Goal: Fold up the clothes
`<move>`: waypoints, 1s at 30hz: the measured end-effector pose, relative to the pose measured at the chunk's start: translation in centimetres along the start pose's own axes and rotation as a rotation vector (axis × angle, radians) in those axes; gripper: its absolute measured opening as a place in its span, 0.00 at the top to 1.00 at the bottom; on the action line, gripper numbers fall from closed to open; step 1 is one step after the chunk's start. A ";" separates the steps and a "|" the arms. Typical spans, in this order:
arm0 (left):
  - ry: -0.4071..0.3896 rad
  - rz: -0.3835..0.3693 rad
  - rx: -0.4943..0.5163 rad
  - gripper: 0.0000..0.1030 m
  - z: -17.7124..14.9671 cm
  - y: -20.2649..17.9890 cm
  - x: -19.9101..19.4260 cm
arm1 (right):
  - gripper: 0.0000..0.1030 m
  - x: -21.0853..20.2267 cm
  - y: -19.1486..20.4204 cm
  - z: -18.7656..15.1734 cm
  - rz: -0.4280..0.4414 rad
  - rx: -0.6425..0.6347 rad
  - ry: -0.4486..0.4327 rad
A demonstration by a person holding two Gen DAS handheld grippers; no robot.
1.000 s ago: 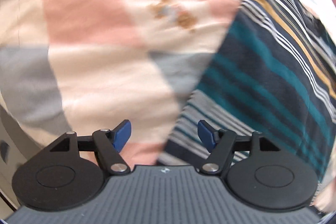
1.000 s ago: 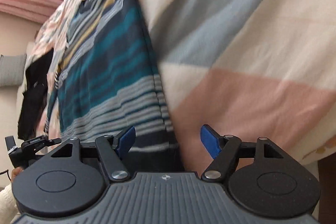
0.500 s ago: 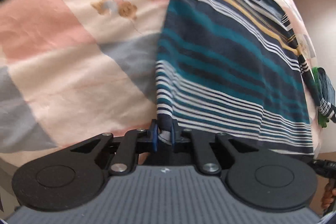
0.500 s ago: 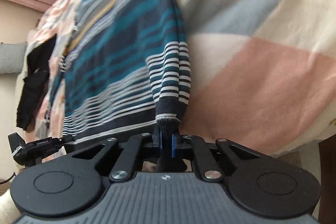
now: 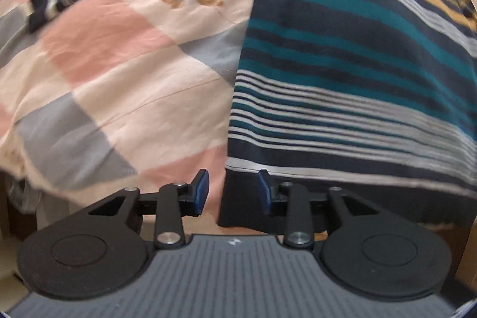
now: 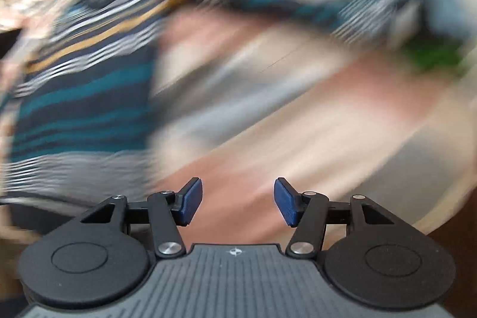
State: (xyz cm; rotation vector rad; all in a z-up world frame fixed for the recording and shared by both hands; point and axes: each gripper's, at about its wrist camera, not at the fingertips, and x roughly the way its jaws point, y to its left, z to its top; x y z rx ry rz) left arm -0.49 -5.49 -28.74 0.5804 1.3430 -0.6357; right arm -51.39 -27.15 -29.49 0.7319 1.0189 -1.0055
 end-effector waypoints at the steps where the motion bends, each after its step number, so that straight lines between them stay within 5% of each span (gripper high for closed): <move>1: -0.008 0.001 -0.020 0.70 0.4 -0.9 -0.4 | 0.46 -0.4 -1.6 1.1 -0.092 -0.072 -0.041; 2: -0.016 -0.005 -0.035 0.70 0.8 -2.1 -0.7 | 0.46 -0.8 -3.2 2.3 -0.185 -0.147 -0.081; 12: -0.084 -0.083 0.016 0.59 2.8 -17.0 -2.1 | 0.41 5.5 -11.8 -0.4 -0.591 -1.508 -0.280; 14: -0.093 -0.087 0.003 0.59 2.9 -18.3 -2.4 | 0.47 7.6 -13.8 -1.1 -0.661 -1.701 -0.327; 16: -0.101 -0.077 -0.020 0.59 3.1 -18.8 -2.7 | 0.68 8.3 -15.2 -0.7 -0.665 -1.778 -0.343; 18: -0.109 -0.066 -0.049 0.59 3.3 -18.9 -3.1 | 0.94 7.4 -15.5 1.0 -0.553 -1.751 -0.270; 20: -0.119 -0.060 -0.089 0.59 3.4 -18.7 -3.8 | 0.94 4.5 -14.3 4.0 -0.369 -1.568 -0.173; 24: -0.130 -0.065 -0.165 0.59 4.0 -17.7 -4.5 | 0.95 -3.8 -13.5 14.8 0.293 -0.780 0.051; 26: -0.135 -0.079 -0.190 0.59 4.1 -17.4 -4.7 | 0.99 -5.9 -16.5 18.8 0.507 -0.426 0.052; 27: -0.135 -0.083 -0.197 0.59 4.2 -17.4 -4.8 | 0.99 -6.8 -18.1 20.8 0.607 -0.248 0.049; 30: -0.128 -0.086 -0.198 0.58 4.2 -17.6 -4.8 | 0.97 -6.6 -24.1 23.5 0.652 0.194 0.042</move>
